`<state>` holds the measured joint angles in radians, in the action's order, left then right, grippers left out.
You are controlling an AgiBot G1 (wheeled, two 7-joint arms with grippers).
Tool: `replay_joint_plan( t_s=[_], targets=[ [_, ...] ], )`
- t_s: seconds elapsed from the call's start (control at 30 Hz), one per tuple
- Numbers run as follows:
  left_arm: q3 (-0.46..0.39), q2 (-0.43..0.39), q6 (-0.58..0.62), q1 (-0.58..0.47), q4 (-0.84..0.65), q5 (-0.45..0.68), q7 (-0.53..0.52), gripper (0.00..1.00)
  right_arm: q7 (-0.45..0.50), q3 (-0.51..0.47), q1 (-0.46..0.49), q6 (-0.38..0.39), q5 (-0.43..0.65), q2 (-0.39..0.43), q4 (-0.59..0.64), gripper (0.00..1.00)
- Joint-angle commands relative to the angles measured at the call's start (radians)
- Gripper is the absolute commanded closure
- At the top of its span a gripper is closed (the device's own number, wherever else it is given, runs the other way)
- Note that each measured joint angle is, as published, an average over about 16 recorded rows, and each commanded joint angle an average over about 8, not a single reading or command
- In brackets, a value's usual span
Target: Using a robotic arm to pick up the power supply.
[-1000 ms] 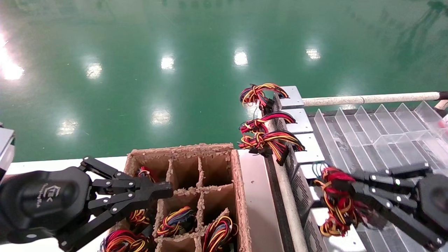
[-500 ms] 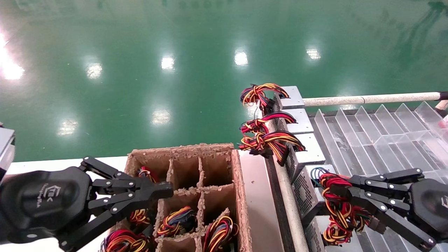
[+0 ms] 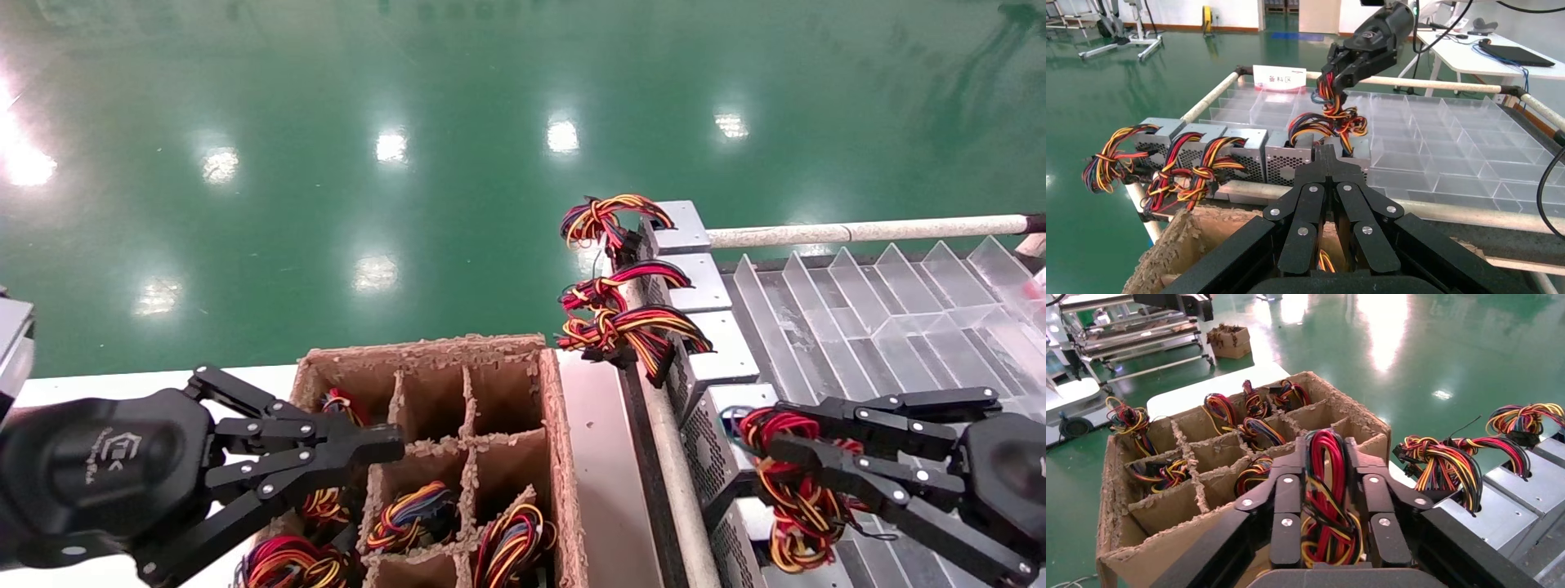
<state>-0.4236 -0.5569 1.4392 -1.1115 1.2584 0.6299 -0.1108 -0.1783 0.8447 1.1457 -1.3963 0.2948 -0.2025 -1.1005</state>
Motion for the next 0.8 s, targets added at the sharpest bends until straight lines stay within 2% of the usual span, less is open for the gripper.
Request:
replay_joint_plan(
  t_s=[0.03, 0.33, 0.77, 0.8],
  targets=[
    [0.0, 0.0, 0.0, 0.0, 0.0, 0.0, 0.0, 1.0, 0.003, -0.001, 0.003, 0.002, 0.002, 0.004, -0.009, 0.0],
    [0.0, 0.0, 0.0, 0.0, 0.0, 0.0, 0.0, 1.0, 0.039, -0.017, 0.04, 0.024, 0.037, 0.043, -0.078, 0.0],
    [0.0, 0.0, 0.0, 0.0, 0.0, 0.0, 0.0, 1.0, -0.02, -0.069, 0.043, 0.039, -0.085, 0.062, -0.135, 0.0],
    [0.0, 0.0, 0.0, 0.0, 0.0, 0.0, 0.0, 0.94, -0.018, -0.075, 0.042, 0.038, -0.081, 0.058, -0.137, 0.0]
  ],
)
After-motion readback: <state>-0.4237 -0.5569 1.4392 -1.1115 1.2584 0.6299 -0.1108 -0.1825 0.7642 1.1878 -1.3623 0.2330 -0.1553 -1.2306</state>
